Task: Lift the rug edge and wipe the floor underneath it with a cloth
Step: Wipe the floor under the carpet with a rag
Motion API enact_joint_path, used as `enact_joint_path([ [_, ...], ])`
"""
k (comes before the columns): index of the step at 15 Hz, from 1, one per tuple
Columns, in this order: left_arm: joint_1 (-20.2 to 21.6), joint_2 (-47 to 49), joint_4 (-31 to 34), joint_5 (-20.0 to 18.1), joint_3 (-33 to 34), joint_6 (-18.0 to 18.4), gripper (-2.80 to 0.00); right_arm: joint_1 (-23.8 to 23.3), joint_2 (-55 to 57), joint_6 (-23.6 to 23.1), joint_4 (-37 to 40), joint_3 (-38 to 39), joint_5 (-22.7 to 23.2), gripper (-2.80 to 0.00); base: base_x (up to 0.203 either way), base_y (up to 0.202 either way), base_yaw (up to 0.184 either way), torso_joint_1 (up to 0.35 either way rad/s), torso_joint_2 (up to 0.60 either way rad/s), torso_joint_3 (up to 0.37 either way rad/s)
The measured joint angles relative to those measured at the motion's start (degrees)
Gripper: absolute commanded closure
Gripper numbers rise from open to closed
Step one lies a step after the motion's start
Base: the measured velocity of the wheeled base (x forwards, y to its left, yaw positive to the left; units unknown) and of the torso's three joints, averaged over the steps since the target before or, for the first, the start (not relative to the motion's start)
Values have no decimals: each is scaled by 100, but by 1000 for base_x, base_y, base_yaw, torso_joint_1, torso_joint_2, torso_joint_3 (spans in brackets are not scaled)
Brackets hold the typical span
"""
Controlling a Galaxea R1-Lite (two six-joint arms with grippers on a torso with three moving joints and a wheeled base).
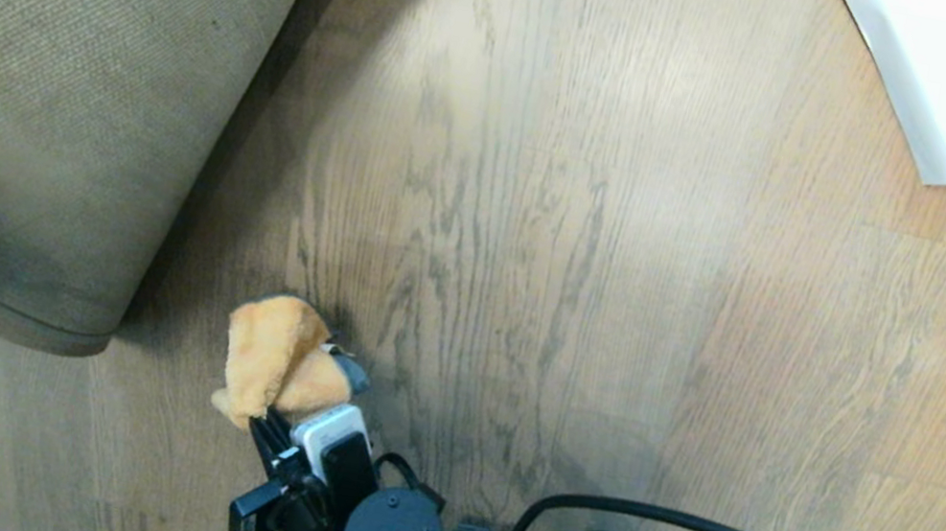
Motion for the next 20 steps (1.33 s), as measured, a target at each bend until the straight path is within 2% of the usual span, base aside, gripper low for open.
enact_joint_path([
  [12,2,6,-7,-1,88,1,0,-1282,428,6,0,-358,19,0,0,0,0,0,0,0],
  [20,2,13,-1,-4,94,4,0,-1883,262,-1,0,-472,21,0,0,0,0,0,0,0],
])
